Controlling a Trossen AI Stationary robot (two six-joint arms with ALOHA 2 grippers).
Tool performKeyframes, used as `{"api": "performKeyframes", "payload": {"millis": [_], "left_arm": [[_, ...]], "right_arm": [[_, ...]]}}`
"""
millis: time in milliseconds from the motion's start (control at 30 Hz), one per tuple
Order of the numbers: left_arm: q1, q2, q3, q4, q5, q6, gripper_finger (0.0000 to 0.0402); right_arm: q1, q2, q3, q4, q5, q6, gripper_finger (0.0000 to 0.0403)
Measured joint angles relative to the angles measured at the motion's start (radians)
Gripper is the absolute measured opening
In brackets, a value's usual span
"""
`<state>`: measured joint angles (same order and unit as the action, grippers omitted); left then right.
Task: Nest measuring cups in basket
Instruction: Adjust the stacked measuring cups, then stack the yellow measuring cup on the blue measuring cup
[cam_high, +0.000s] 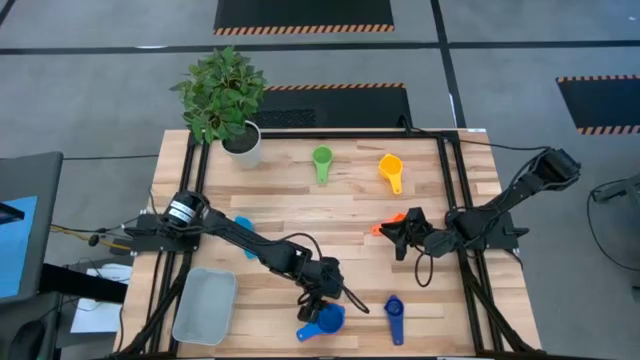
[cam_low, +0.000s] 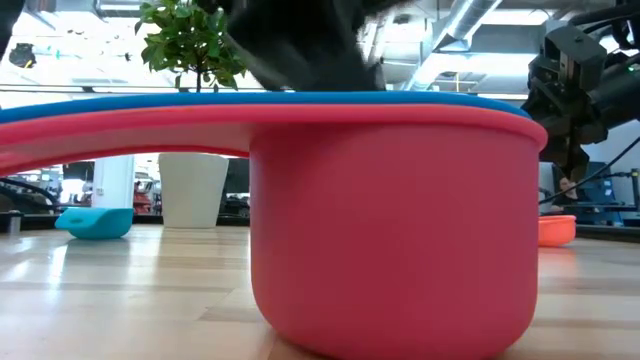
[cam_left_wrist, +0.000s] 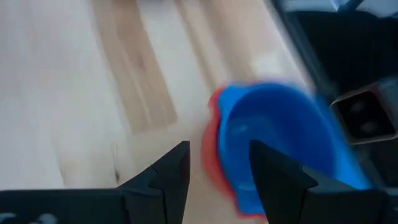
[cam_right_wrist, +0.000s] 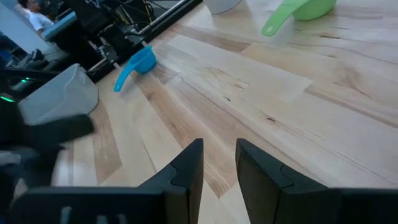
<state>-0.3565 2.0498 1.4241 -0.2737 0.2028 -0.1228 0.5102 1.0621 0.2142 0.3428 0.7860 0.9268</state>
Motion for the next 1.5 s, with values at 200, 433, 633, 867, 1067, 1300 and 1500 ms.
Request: {"api": "performKeyframes", "payload": {"millis": [200,433,633,867,1067,1300,1500], "left_arm": [[0.016,0.024,-0.001,-0.004,0.011,-0.013,0.014],[0.039,0.023,-0.001,-0.083,-0.09,-0.02,0.0045],[0.093,0.014,0.003,-0.102,-0.194,-0.09,0.0014],[0.18,-0.001,0.001,-0.189,-0.299,-0.156,0.0026],[0.267,-0.003,0.002,-0.266,-0.356,-0.223,0.0037],[0.309,-0.018,-0.001,-0.321,-0.463,-0.237,0.0087],[0.323,-0.044,0.001,-0.32,-0.515,-0.211,0.014]], "right_arm": [[0.0,0.0,0.0,-0.005,0.0,0.0,0.0119],[0.0,0.0,0.0,-0.009,0.0,0.0,0.0119],[0.0,0.0,0.0,-0.011,0.0,-0.001,0.0119],[-0.013,0.0,0.0,-0.022,0.0,-0.016,0.0119],[-0.115,0.0,0.0,-0.055,-0.012,-0.026,0.0119],[-0.288,-0.004,0.02,-0.066,-0.121,-0.236,0.0122],[-0.477,-0.004,0.129,-0.21,-0.129,-0.408,0.0153]]}}
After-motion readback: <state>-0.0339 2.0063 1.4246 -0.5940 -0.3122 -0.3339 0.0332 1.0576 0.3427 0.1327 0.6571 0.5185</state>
